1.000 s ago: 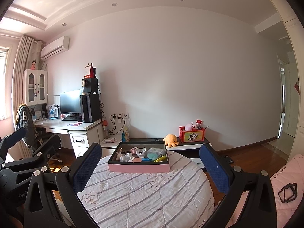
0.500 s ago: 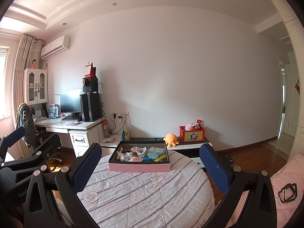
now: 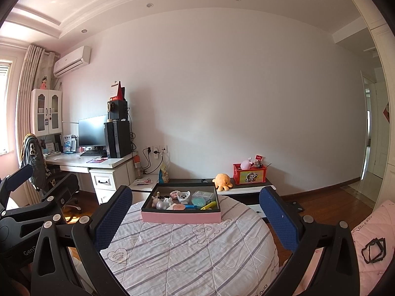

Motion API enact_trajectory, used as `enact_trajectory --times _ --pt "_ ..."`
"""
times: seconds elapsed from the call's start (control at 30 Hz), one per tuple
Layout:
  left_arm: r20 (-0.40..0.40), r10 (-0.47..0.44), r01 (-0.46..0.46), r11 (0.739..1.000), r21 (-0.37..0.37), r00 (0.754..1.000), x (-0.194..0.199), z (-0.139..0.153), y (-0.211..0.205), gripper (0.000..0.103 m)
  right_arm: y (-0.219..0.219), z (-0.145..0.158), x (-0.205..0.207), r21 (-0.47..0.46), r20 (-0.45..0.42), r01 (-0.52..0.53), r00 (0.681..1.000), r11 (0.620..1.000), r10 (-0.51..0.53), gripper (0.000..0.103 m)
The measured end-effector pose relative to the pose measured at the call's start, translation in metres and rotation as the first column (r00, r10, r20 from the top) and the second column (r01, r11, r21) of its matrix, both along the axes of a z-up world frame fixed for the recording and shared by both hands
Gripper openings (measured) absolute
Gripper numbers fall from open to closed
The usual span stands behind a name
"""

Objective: Organize rigid objects

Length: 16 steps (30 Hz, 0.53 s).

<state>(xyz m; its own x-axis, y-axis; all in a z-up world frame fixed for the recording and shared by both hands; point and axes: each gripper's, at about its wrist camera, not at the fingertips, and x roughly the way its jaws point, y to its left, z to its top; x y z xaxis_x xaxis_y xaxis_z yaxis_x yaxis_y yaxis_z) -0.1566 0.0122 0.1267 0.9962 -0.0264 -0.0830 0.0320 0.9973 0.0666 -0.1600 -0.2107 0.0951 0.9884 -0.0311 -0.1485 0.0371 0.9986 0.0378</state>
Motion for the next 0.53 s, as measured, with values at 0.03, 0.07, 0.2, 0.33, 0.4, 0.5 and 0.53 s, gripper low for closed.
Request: enact_trajectory --times 0.03,0.07,0.2,0.33,0.4,0.5,0.53 --pt "0.0 0.0 0.0 1.0 0.0 1.0 -0.0007 -0.0003 0.0009 0.103 0.0001 -0.0003 -0.0001 0.0 0.001 0.0 1.0 1.0 0.0 0.103" --pt "0.001 0.001 -0.001 1.0 0.0 1.0 -0.001 -0.0001 0.0009 0.103 0.0001 0.0001 0.0002 0.0 0.0 0.0 1.0 1.0 0.0 0.103" --pt "0.001 0.0 0.0 1.0 0.0 1.0 0.0 0.0005 0.0002 0.103 0.0006 0.0002 -0.0006 -0.001 0.001 -0.001 1.0 1.0 0.001 0.103" --pt "0.001 0.0 0.0 1.0 0.0 1.0 -0.0004 0.0005 0.0008 0.103 0.0008 0.0004 -0.0009 -0.001 0.001 -0.002 1.0 1.0 0.002 0.103" --pt "0.002 0.001 -0.001 1.0 0.0 1.0 -0.0005 0.0004 0.0011 0.103 0.001 0.0003 -0.0009 -0.001 0.002 -0.001 1.0 1.0 0.001 0.103" --pt "0.0 0.0 0.0 1.0 0.0 1.0 -0.0002 0.0005 0.0005 0.103 0.001 0.0002 -0.0008 -0.001 0.001 -0.001 1.0 1.0 0.001 0.103" --pt "0.002 0.0 0.0 1.0 0.0 1.0 -0.0006 0.0004 0.0009 0.103 0.0014 0.0015 -0.0012 -0.002 0.001 -0.001 1.0 1.0 0.001 0.103"
